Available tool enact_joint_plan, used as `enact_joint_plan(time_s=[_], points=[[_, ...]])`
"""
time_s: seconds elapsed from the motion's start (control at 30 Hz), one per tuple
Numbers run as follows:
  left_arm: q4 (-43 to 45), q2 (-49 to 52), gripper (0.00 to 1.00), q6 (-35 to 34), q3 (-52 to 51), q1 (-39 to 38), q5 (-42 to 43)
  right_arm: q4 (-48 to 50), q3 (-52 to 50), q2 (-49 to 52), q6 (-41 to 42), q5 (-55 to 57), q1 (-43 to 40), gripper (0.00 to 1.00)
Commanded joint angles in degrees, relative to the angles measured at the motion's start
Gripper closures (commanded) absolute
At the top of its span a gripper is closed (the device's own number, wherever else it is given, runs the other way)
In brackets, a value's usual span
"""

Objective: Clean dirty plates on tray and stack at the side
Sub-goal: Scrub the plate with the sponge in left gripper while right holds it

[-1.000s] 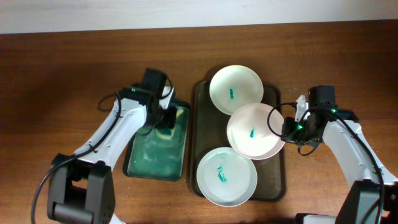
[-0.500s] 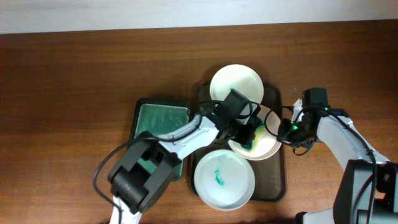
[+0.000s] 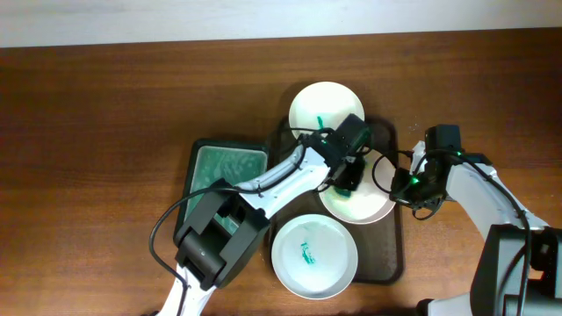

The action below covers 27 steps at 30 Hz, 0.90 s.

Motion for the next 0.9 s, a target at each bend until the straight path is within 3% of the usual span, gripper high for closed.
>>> enact_joint_plan(time_s=[0.0,0.1,0.23,0.33,0.4,0.43,0.5,0.6,0.73,0.87], points=[[1.1,0.6,1.00,1.4,0.8,-1.4,12.3,-0.2,-0.3,0.3,0.0,1.1,0.1,0.96],[0.4,0.6,1.00,3.8,0.3,-1.4,8.0,-0.5,-0.3,0.3,0.0,1.1,0.1,0.96],[-4.4,2.6,1.00,5.5,0.1,-1.4,-18.3,-0.6,-0.3,0.3,0.0,1.1,0.1,0.96],[-12.6,2.6,1.00,5.0,4.4,-1.4,-26.1,-0.6,-0.3,0.3,0.0,1.2,0.1,0.96],[-12.1,2.6,1.00,5.0,5.0,-1.3,-25.7,-0.6,-0.3,0.3,0.0,1.2,0.1,0.96],[-11.0,3.0,1.00,5.0,5.0,-1.4,-20.9,-0.6,-0.3,0.3,0.0,1.2,0.1,0.96],[-7.1,5.1,1.00,6.3,5.0,-1.7,0.6,-0.6,-0.3,0.3,0.0,1.2,0.1,0.96],[-4.0,5.8,1.00,16.1,5.0,-2.6,12.2,-0.5,-0.3,0.3,-1.3,1.1,0.1,0.96],[-2.5,5.8,1.00,23.6,5.0,-4.0,15.1,-0.6,-0.3,0.3,-1.3,1.1,0.1,0.96],[-6.5,5.9,1.00,27.7,5.0,-4.0,10.4,-0.6,-0.3,0.3,-1.3,1.1,0.1,0.96]])
